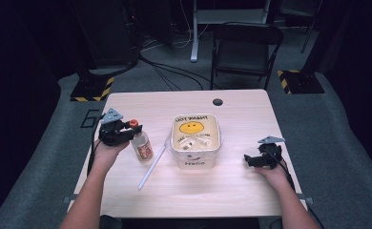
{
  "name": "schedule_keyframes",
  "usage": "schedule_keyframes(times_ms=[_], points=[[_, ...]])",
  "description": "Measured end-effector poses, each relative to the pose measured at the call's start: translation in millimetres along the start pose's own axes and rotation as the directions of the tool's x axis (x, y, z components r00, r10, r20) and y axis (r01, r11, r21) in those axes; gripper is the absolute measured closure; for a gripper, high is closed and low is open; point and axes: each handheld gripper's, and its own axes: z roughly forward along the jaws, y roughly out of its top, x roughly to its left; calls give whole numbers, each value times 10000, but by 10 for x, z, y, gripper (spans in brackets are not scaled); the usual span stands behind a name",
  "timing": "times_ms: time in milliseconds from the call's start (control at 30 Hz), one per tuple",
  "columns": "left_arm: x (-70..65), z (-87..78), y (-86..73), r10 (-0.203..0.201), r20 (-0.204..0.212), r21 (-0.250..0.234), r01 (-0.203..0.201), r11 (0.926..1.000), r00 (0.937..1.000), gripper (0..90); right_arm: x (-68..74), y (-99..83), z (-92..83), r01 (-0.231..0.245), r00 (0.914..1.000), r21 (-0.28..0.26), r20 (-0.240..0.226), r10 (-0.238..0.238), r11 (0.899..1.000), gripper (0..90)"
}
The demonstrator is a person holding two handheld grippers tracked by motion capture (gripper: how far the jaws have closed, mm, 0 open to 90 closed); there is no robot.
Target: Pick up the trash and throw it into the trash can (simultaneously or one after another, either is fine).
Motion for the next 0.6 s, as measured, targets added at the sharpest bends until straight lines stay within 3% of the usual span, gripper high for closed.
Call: schedule_keyframes(times_ms=[600], points=[[6,-119,114,119,-81,38,-118,9999,9999,624,-2,0,2,29,10000,-10,-7,-29,10000,7]])
